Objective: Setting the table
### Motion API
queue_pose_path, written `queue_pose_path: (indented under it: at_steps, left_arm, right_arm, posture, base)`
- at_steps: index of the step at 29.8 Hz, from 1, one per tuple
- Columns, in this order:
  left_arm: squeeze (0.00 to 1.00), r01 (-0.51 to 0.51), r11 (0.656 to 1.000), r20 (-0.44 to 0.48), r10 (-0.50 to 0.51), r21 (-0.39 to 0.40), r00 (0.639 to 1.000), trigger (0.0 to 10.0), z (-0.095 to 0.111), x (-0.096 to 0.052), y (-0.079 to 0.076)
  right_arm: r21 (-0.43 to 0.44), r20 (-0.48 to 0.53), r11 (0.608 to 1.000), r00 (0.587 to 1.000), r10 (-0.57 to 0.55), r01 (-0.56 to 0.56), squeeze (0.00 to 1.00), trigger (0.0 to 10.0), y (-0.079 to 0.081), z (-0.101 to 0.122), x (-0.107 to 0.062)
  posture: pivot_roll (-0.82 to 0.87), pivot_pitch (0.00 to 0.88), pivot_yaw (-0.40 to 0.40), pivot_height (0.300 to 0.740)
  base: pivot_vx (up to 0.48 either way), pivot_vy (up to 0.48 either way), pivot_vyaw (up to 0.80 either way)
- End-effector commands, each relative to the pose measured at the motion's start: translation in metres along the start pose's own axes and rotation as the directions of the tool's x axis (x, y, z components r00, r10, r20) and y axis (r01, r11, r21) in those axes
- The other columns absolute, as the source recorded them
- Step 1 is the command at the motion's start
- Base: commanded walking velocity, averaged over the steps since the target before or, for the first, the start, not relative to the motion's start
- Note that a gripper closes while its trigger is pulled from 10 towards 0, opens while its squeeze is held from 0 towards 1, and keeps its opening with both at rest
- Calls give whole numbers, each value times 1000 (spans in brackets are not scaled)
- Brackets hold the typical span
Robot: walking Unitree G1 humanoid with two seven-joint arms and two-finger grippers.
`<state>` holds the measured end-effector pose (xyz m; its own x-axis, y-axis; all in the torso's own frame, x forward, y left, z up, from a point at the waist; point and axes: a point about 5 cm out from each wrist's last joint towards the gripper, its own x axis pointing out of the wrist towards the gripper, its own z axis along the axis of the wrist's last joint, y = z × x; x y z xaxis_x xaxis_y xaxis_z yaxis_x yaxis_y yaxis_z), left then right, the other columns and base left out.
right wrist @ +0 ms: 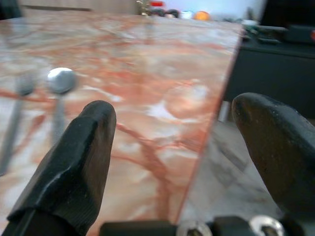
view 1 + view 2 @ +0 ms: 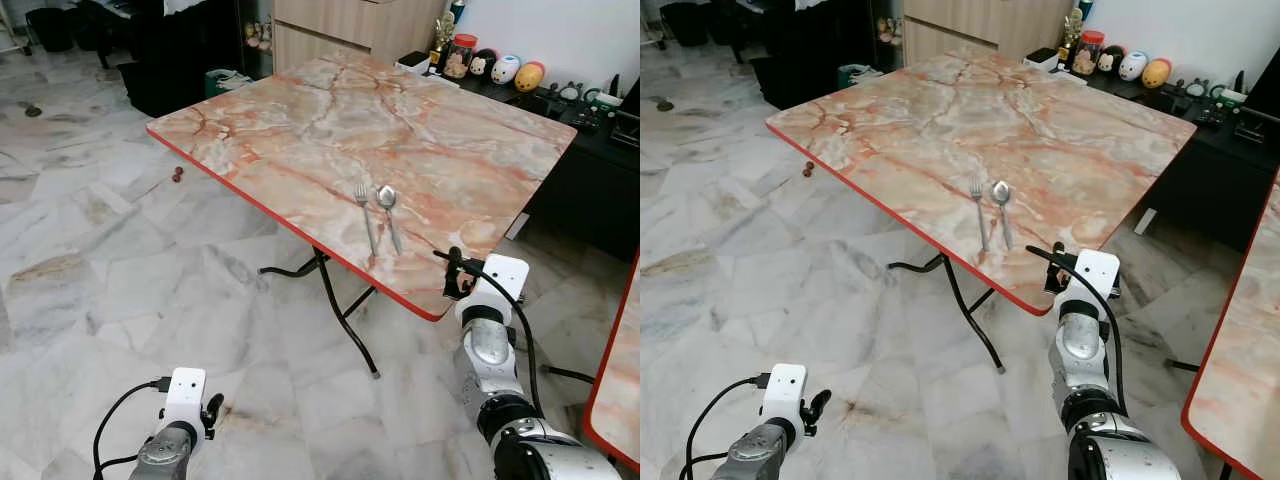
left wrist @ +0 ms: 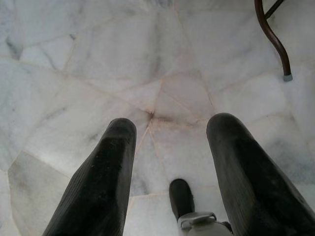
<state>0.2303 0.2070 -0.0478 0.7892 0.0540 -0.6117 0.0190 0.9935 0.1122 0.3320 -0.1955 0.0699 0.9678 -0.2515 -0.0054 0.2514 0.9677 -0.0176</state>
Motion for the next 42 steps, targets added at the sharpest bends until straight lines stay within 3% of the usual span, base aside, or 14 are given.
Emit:
queue_pose_path:
  at_steps: [1,6,12,17,19,24,32,35,38,39,42]
  left_arm:
    - [0,-15,1000,-12,15,10,1000,10000,-8,-3,1]
    - [0,-40,999,-12,40,7,999,10000,-11,-5,6]
    - [0,-45,999,-11,45,6,999,10000,-13,-6,7]
    - [0,-46,999,-9,46,5,999,10000,-14,-6,6]
    - [0,-46,999,-9,46,6,999,10000,-14,-7,6]
    - [0,-50,999,-3,50,11,999,10000,-15,-8,7]
    - [0,-60,998,4,60,8,998,10000,-14,-8,11]
    - [0,-62,998,3,62,8,998,10000,-15,-8,10]
    - [0,-61,998,2,61,7,998,10000,-15,-8,10]
    - [0,-60,998,3,60,7,998,10000,-14,-8,9]
    - [0,-60,998,5,60,4,998,10000,-13,-7,9]
  right_arm:
    - [-16,88,995,991,101,-100,0,10000,12,11,-1]
    - [0,220,987,963,157,-161,0,10000,17,36,0]
    - [15,290,988,946,145,-156,0,10000,18,54,0]
    - [17,304,990,944,129,-140,0,10000,17,55,-4]
    - [15,296,991,947,123,-133,0,10000,14,52,-8]
    - [-17,207,993,972,115,-114,0,10000,-6,29,-40]
    - [-1,193,993,974,120,-122,0,10000,-12,33,-58]
    - [110,150,991,987,65,-82,0,10000,-11,45,-50]
    - [118,68,991,996,60,-68,0,10000,-9,44,-42]
    - [123,-24,991,998,58,-55,0,10000,-5,43,-32]
    - [149,-26,987,997,67,-62,0,10000,-1,52,-23]
  posture:
    - [1,0,-62,740]
    - [-7,0,-61,740]
    - [-10,0,-63,740]
    - [-9,0,-64,740]
    - [-11,0,-63,740]
    - [-15,0,-62,740]
    - [-19,0,-64,740]
    - [-19,0,-61,740]
    - [-19,0,-59,740]
    - [-17,0,-63,740]
    - [-17,0,-64,740]
  base:
    - [0,0,0]
    - [0,0,0]
    - [0,0,0]
    - [0,0,0]
    - [0,0,0]
    - [0,0,0]
    - [0,0,0]
    - [0,0,0]
    - [0,0,0]
    - [0,0,0]
    - [0,0,0]
